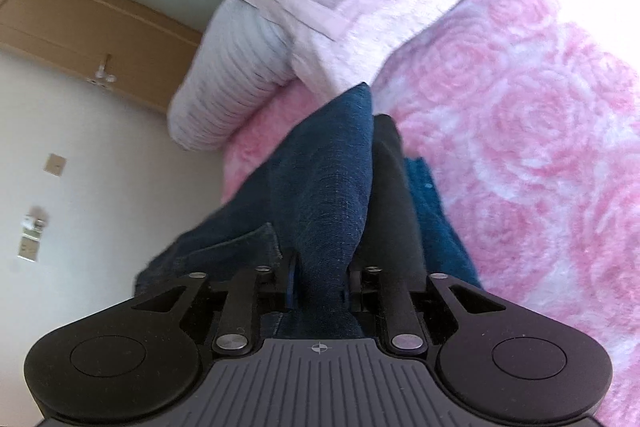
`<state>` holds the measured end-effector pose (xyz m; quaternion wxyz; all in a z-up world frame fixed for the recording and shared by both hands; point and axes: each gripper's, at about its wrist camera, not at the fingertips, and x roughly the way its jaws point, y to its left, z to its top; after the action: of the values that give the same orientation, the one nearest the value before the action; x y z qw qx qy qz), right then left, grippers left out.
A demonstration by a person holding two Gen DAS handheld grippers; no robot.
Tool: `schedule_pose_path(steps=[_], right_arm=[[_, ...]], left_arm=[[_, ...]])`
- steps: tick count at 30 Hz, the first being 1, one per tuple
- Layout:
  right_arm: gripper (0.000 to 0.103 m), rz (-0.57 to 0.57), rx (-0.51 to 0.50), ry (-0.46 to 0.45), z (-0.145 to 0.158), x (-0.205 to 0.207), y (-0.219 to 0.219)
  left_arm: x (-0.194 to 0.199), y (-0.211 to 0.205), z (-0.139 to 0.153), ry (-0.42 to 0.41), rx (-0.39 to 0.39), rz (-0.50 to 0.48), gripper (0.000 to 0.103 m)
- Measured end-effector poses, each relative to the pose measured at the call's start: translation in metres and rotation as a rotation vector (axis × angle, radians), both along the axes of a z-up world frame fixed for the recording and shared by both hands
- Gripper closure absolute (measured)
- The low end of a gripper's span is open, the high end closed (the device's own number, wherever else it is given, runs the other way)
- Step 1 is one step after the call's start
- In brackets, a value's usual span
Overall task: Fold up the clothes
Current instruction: 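Lower the folded jeans onto the dark blue garment stack with both grippers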
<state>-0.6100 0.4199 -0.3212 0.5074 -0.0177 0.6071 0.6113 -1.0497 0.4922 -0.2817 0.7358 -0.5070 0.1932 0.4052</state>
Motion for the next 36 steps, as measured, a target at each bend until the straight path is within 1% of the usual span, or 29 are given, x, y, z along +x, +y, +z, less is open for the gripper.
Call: schedule_pose_path(steps=[1, 2, 3, 4, 5, 7, 8, 9, 11, 13, 15, 16, 17, 19, 23, 25, 31, 34, 36], right_arm=[[0.075, 0.001, -0.014, -0.012, 0.001, 0.000, 0.000], [0.070, 0.007, -0.021, -0.035, 0.007, 0.000, 0.000], [0.068, 0.015, -0.021, -0.073, 0.015, -0.001, 0.000], [0.068, 0.023, -0.017, -0.116, 0.025, -0.002, -0.002], [0.068, 0.029, -0.001, -0.178, 0.036, -0.003, -0.007], [0.068, 0.036, 0.046, -0.320, 0.061, -0.007, -0.022], [0.068, 0.042, 0.065, -0.383, 0.073, -0.010, -0.030], [0.068, 0.052, 0.078, -0.428, 0.082, -0.016, -0.037], [0.068, 0.101, 0.117, -0.490, 0.096, -0.031, -0.054], [0.068, 0.183, 0.136, -0.545, 0.100, -0.056, -0.067], [0.068, 0.267, 0.149, -0.589, 0.094, -0.081, -0.078], [0.068, 0.306, 0.137, -0.610, 0.086, -0.092, -0.081], [0.068, 0.341, 0.122, -0.630, 0.078, -0.102, -0.083], [0.068, 0.394, 0.082, -0.672, 0.058, -0.116, -0.085], [0.068, 0.450, 0.090, -0.750, 0.035, -0.130, -0.089], [0.068, 0.466, 0.107, -0.766, 0.034, -0.134, -0.090], [0.068, 0.525, 0.116, -0.836, 0.031, -0.147, -0.090], [0.068, 0.534, 0.074, -0.836, 0.041, -0.150, -0.084], [0.068, 0.512, 0.069, -0.792, 0.052, -0.144, -0.077]], left_arm=[[0.000, -0.002, 0.007, 0.033, 0.007, -0.002, 0.061], [-0.001, -0.004, 0.015, 0.070, 0.014, -0.003, 0.061], [-0.003, -0.008, 0.024, 0.105, 0.029, 0.002, 0.061], [-0.005, -0.014, 0.034, 0.140, 0.049, 0.013, 0.061], [-0.008, -0.020, 0.045, 0.178, 0.072, 0.034, 0.068], [-0.013, -0.036, 0.070, 0.254, 0.121, 0.084, 0.069], [-0.012, -0.044, 0.081, 0.271, 0.151, 0.084, 0.069], [-0.010, -0.052, 0.091, 0.276, 0.183, 0.074, 0.075], [0.004, -0.065, 0.104, 0.279, 0.226, 0.009, 0.085], [0.024, -0.072, 0.100, 0.315, 0.240, -0.080, 0.086], [0.042, -0.076, 0.083, 0.373, 0.230, -0.153, 0.093], [0.046, -0.077, 0.071, 0.405, 0.217, -0.162, 0.093], [0.047, -0.078, 0.059, 0.423, 0.207, -0.153, 0.093], [0.040, -0.080, 0.039, 0.411, 0.187, -0.112, 0.094], [0.038, -0.086, 0.012, 0.426, 0.231, -0.106, 0.094], [0.036, -0.085, 0.005, 0.416, 0.241, -0.080, 0.095], [0.031, -0.087, -0.001, 0.389, 0.249, -0.055, 0.095], [0.035, -0.086, 0.014, 0.408, 0.228, -0.067, 0.095], [0.037, -0.084, 0.030, 0.404, 0.225, -0.075, 0.095]])
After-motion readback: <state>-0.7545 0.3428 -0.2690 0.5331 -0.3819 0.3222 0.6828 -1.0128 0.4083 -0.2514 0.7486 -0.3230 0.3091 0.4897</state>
